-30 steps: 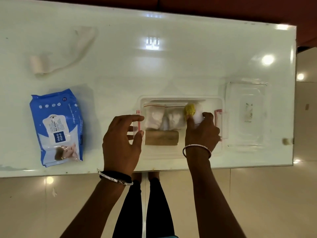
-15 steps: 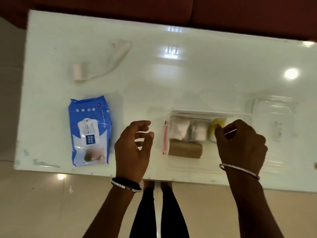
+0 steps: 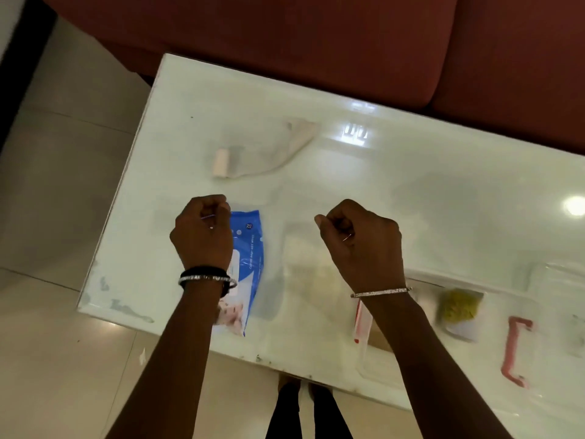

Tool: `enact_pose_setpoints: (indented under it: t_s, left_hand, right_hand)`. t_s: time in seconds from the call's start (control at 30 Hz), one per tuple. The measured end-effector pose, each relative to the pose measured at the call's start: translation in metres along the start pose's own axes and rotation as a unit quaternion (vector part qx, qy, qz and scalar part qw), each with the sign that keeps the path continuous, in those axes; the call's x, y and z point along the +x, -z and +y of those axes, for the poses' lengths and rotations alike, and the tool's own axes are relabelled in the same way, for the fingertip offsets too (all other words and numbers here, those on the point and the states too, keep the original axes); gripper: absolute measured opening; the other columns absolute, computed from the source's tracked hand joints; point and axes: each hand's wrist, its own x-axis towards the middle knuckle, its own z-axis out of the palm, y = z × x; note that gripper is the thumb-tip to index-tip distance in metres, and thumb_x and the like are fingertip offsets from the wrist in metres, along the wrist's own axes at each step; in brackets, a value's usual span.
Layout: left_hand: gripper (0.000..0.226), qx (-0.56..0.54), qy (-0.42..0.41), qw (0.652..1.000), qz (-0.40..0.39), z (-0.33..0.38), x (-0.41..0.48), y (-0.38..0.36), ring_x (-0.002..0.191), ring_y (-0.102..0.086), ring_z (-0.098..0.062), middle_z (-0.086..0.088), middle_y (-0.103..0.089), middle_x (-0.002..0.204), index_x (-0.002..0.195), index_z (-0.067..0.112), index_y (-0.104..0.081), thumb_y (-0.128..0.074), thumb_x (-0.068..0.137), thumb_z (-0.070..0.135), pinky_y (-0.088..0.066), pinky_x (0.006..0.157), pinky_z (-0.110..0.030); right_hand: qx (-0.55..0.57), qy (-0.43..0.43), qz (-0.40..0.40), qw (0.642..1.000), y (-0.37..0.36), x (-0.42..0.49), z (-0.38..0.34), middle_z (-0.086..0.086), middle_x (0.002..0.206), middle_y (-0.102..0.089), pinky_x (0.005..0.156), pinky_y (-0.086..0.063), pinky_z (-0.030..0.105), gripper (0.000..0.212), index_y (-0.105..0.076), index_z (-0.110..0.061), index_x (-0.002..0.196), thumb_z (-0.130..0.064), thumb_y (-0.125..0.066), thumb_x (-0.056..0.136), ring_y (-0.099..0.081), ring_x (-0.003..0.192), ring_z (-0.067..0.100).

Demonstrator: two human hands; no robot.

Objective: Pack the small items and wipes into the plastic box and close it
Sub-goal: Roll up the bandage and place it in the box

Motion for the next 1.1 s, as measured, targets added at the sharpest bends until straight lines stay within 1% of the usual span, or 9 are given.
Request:
enact_pose_setpoints:
  t_s: [0.1,0.2,0.33,0.53,0.63,0.73,0.9,1.0,1.1]
  left_hand:
    - [0.018,0.03,0.029,0.999,0.035,-0.004,0.037,-0.012,0.089,-0.071,-0.027,-0.01,-0.075,0.098,0.099,0.009,-0.072,-0.061,0.088,0.019,-0.053,0.085,-0.03]
    - [0.03,0.059,0.041,0.997,0.041,-0.003,0.067,-0.026,0.097,-0.068,-0.021,-0.007,-0.073,0.105,0.107,0.009,-0.069,-0.067,0.087,0.031,-0.042,0.077,-0.018]
    - [0.047,0.119,0.039,0.992,0.018,0.0,0.096,-0.041,0.106,-0.063,-0.021,-0.008,-0.069,0.111,0.114,0.01,-0.064,-0.072,0.08,0.042,-0.038,0.075,-0.024]
    - [0.038,0.131,0.056,0.99,-0.021,0.005,0.109,-0.051,0.095,-0.069,-0.024,-0.006,-0.074,0.1,0.101,0.011,-0.068,-0.078,0.073,0.034,-0.047,0.071,-0.028]
    - [0.035,0.091,0.063,0.993,-0.042,0.013,0.094,-0.045,0.084,-0.068,-0.021,-0.002,-0.071,0.09,0.098,0.012,-0.069,-0.078,0.072,0.033,-0.046,0.07,-0.025]
    - [0.031,-0.012,0.079,0.993,-0.091,0.024,0.061,-0.039,0.077,-0.071,-0.024,-0.006,-0.073,0.09,0.097,0.011,-0.066,-0.079,0.073,0.026,-0.058,0.068,-0.031]
    - [0.028,-0.204,0.138,0.946,-0.213,0.038,-0.007,-0.029,0.082,-0.072,-0.024,-0.017,-0.073,0.096,0.098,0.013,-0.057,-0.076,0.078,0.008,-0.062,0.065,-0.03]
    - [0.028,-0.259,0.148,0.927,-0.227,0.041,-0.037,-0.027,0.076,-0.075,-0.019,-0.013,-0.076,0.09,0.097,0.014,-0.058,-0.076,0.076,0.009,-0.06,0.063,-0.026]
    - [0.038,-0.27,0.133,0.928,-0.22,0.047,-0.055,-0.026,0.075,-0.076,-0.014,-0.004,-0.078,0.078,0.098,0.017,-0.058,-0.077,0.067,0.027,-0.059,0.062,-0.021]
  right_hand:
    - [0.005,0.006,-0.016,1.0,-0.017,0.014,-0.001,-0.014,0.056,-0.054,0.054,-0.042,0.023,0.024,-0.06,-0.016,0.071,-0.031,-0.069,0.087,-0.05,0.049,0.005]
    - [0.013,0.001,-0.031,0.999,-0.03,0.022,-0.001,-0.013,0.057,-0.057,0.055,-0.046,0.026,0.024,-0.061,-0.018,0.071,-0.033,-0.069,0.087,-0.054,0.051,0.006]
    - [0.02,-0.009,-0.054,0.998,-0.044,0.028,-0.001,-0.01,0.058,-0.062,0.057,-0.049,0.027,0.024,-0.06,-0.02,0.071,-0.036,-0.068,0.087,-0.058,0.053,0.008]
    - [0.047,-0.062,-0.069,0.995,-0.048,0.03,0.005,-0.012,0.06,-0.064,0.06,-0.049,0.022,0.024,-0.064,-0.019,0.073,-0.037,-0.069,0.087,-0.061,0.055,0.003]
    - [0.101,-0.104,-0.067,0.987,-0.044,0.032,0.004,-0.007,0.063,-0.07,0.066,-0.056,0.03,0.023,-0.066,-0.016,0.074,-0.034,-0.07,0.087,-0.067,0.06,0.008]
    - [0.181,-0.16,-0.05,0.969,-0.036,0.035,-0.001,-0.004,0.064,-0.072,0.067,-0.059,0.033,0.021,-0.067,-0.014,0.076,-0.031,-0.071,0.087,-0.07,0.06,0.008]
    - [0.285,-0.203,-0.029,0.936,-0.01,0.035,-0.01,0.002,0.075,-0.074,0.062,-0.061,0.036,0.005,-0.07,-0.016,0.084,-0.02,-0.07,0.088,-0.073,0.069,0.019]
    - [0.314,-0.197,-0.031,0.928,0.011,0.029,-0.013,0.004,0.079,-0.075,0.062,-0.06,0.032,0.002,-0.071,-0.02,0.088,-0.02,-0.07,0.086,-0.073,0.073,0.021]
    - [0.314,-0.194,-0.058,0.928,0.027,0.016,-0.015,0.002,0.08,-0.076,0.068,-0.062,0.041,0.004,-0.072,-0.023,0.089,-0.022,-0.073,0.085,-0.074,0.075,0.02]
